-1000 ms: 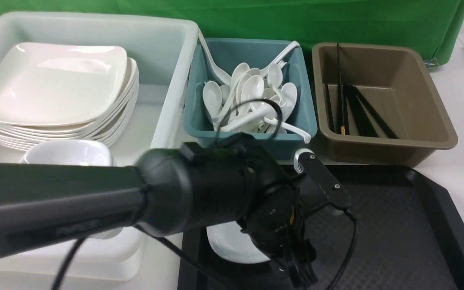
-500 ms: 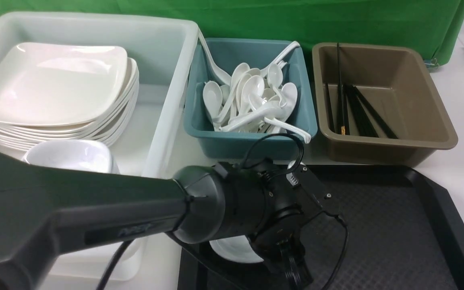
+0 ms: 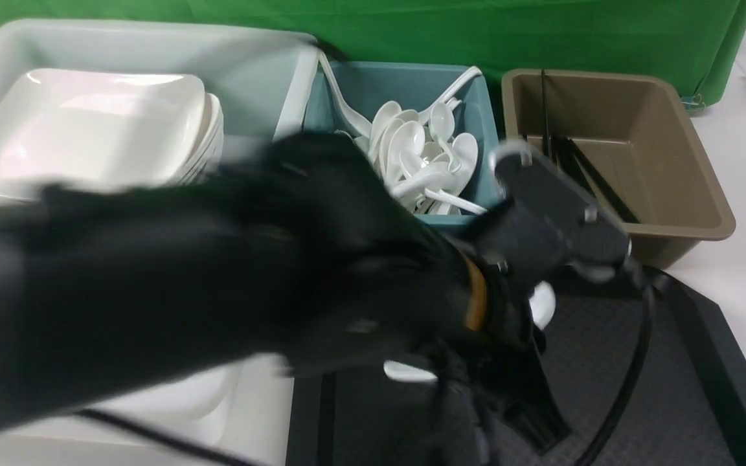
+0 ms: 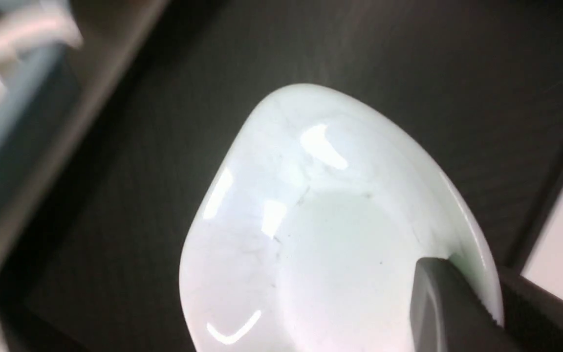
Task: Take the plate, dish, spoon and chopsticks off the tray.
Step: Use the left arm to put the small plate into the large storage box on the left
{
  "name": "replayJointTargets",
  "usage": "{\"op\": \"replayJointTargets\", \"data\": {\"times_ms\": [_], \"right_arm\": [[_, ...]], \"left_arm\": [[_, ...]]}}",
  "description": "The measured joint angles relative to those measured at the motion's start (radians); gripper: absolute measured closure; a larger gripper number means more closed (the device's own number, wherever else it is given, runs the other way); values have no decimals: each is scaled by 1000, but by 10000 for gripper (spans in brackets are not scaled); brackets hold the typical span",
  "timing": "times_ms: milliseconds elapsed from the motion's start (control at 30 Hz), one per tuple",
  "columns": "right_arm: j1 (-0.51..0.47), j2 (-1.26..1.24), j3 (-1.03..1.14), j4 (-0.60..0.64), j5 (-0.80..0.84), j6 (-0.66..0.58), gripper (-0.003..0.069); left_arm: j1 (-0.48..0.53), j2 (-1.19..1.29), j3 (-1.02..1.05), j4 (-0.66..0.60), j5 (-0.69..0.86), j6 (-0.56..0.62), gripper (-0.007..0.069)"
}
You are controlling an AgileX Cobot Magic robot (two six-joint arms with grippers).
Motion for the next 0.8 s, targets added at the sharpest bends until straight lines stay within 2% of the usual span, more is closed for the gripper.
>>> {"op": "replayJointTargets", "data": {"times_ms": [167,200,267,300,400,433,500,533,600,800], "right_arm": [[0,4,0,5,-135,17,633],[0,13,0,5,-156,21,633],[0,19,0,5,-168,23,633],[0,35,0,5,-181,23,633],[0,70,0,7,-189,24,631],[0,73,0,8,-189,24,631],[0,111,0,35,-191,24,627],[0,114,0,37,-191,24,626],[0,134,0,60,-193,24,624],[0,140,0,77,-192,24,615]], "left_arm": [[19,-231,10,194,225,-12,601],[51,-272,31,252,275,-12,601],[76,-292,53,280,306,-8,601],[149,-326,100,317,333,15,601],[286,-347,197,335,297,92,601],[286,-347,197,335,291,92,601],[448,-333,308,335,153,182,601],[457,-331,313,335,134,187,601],[539,-305,364,335,48,236,601],[584,-249,386,335,12,279,599]]}}
